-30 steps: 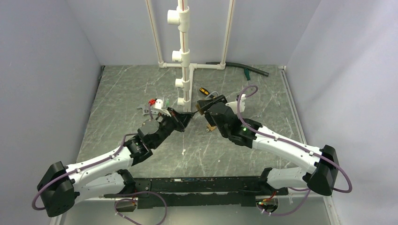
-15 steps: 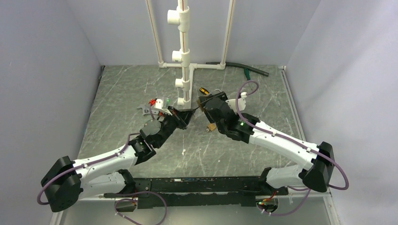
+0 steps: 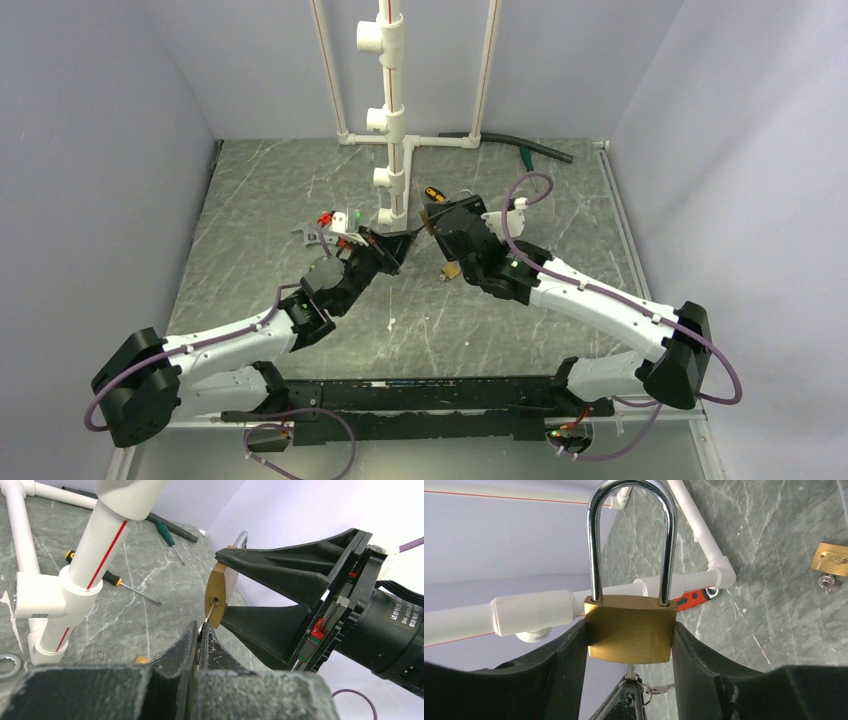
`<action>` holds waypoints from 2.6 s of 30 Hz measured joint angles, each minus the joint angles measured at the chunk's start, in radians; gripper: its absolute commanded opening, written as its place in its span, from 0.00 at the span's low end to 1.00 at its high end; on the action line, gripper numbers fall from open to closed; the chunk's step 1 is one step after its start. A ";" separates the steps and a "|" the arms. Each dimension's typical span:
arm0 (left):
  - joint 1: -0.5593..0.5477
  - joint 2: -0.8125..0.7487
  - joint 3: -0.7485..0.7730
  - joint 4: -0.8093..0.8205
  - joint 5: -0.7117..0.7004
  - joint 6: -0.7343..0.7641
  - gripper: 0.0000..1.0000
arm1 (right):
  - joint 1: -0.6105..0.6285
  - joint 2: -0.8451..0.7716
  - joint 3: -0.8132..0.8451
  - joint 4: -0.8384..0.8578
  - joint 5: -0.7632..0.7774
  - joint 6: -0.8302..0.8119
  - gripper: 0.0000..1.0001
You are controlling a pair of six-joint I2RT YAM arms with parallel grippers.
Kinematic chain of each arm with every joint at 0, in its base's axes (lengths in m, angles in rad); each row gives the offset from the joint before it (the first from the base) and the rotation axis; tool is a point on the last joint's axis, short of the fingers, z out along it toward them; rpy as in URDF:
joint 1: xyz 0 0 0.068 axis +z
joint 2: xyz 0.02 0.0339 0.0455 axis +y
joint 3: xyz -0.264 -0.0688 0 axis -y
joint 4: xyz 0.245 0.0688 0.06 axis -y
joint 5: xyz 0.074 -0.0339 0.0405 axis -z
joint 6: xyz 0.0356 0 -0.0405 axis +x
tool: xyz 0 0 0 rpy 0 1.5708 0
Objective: Unlock with the key
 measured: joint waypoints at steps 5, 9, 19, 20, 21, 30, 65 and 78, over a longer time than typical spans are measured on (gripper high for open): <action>0.000 0.023 -0.003 0.038 -0.001 0.000 0.00 | 0.000 0.000 0.000 0.010 0.011 -0.028 0.00; 0.000 0.026 -0.002 0.032 0.007 0.005 0.00 | 0.000 -0.006 -0.010 0.023 0.018 -0.084 0.00; -0.008 -0.068 0.000 -0.072 0.098 0.029 0.00 | 0.037 -0.102 -0.066 0.018 0.010 -0.105 0.00; -0.008 -0.080 0.000 -0.087 0.102 0.031 0.00 | 0.040 -0.104 -0.066 0.017 0.010 -0.105 0.00; -0.008 -0.091 0.001 -0.103 0.106 0.034 0.00 | 0.045 -0.104 -0.066 0.014 0.010 -0.104 0.00; -0.007 -0.163 0.001 -0.215 0.133 0.039 0.00 | 0.050 -0.104 -0.066 -0.009 -0.024 -0.092 0.00; 0.001 -0.349 0.007 -0.480 0.098 0.066 0.00 | -0.042 -0.105 -0.050 -0.011 -0.078 -0.116 0.00; 0.001 -0.264 0.005 -0.352 0.108 0.070 0.00 | -0.042 -0.087 -0.050 0.035 -0.182 -0.114 0.00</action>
